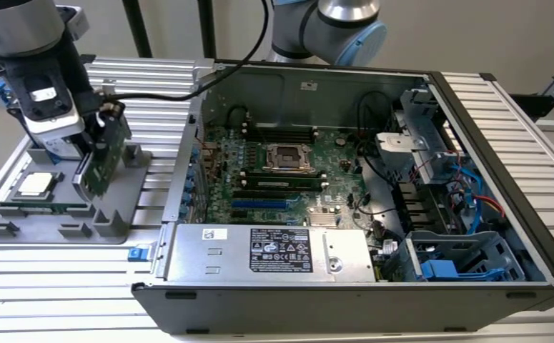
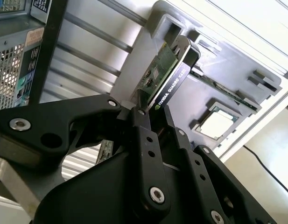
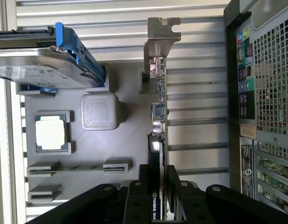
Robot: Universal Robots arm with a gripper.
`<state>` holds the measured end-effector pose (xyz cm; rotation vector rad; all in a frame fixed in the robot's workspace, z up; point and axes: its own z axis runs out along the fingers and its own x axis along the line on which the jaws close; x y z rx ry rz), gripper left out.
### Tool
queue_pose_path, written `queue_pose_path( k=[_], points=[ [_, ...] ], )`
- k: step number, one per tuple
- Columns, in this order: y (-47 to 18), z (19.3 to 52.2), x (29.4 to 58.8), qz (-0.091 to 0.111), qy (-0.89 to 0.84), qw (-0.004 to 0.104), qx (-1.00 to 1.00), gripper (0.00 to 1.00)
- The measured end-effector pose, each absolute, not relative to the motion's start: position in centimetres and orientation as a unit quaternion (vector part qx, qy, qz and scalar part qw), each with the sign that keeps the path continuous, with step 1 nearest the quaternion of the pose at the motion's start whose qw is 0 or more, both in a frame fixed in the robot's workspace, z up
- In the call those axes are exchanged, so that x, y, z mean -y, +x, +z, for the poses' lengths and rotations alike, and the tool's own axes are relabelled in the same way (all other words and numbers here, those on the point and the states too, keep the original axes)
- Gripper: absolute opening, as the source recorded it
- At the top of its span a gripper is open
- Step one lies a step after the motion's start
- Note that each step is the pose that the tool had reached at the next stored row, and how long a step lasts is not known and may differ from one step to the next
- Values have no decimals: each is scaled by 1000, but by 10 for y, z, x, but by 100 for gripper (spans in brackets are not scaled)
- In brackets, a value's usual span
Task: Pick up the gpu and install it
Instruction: 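Pick up the gpu and move the gpu toward the slot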
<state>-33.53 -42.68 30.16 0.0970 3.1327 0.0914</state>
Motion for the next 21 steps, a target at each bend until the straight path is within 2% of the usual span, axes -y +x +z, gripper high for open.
queue_pose_path(
  k=[21],
  points=[
    [-336,309,427,29,31,3,-999,0]
  ],
)
